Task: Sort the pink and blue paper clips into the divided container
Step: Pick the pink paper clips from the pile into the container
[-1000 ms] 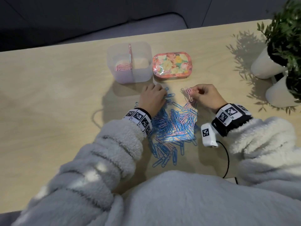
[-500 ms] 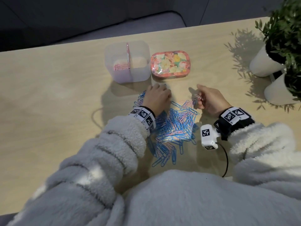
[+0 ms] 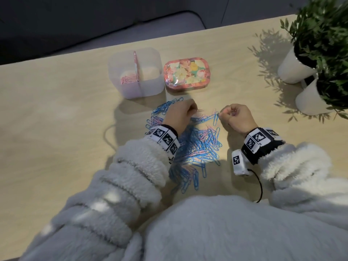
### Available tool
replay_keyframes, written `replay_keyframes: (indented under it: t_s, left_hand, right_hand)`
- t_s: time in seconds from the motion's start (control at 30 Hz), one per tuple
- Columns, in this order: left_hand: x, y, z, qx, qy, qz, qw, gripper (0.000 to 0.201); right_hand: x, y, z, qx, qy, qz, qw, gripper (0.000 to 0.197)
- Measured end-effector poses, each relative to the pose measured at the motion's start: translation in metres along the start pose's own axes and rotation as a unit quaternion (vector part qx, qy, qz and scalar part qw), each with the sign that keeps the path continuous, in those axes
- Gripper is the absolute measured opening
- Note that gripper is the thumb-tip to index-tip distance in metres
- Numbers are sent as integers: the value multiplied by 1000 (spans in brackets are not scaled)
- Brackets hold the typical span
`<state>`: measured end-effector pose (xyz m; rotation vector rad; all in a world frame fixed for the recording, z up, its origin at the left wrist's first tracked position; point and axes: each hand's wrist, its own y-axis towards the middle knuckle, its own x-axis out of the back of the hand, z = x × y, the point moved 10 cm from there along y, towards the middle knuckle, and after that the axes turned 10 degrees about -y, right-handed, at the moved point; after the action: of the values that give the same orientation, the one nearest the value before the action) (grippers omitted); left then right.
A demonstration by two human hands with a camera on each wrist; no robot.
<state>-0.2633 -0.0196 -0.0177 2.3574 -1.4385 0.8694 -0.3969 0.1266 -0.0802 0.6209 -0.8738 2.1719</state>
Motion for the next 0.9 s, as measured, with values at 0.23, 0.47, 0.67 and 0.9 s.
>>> replay_keyframes:
  t_s: [0.23,0.47,0.67,0.9]
  left_hand:
    - [113,-22,-2,-2,-62,-189,980,10]
    - [212,-18,51,127,44,-301,944,15]
    - [202,-4,74,168,108,-231,952,23]
    - [189,-49,55,61,138,-268,952,23]
  right_hand:
    - [-4,6,40,-1,-177,-16,984,15]
    - [-26,16,63,24,-143,60,988,20]
    - [-41,2,148,75,-29,135,988,19]
    - [-97,-7,269,92,131,202,966,25]
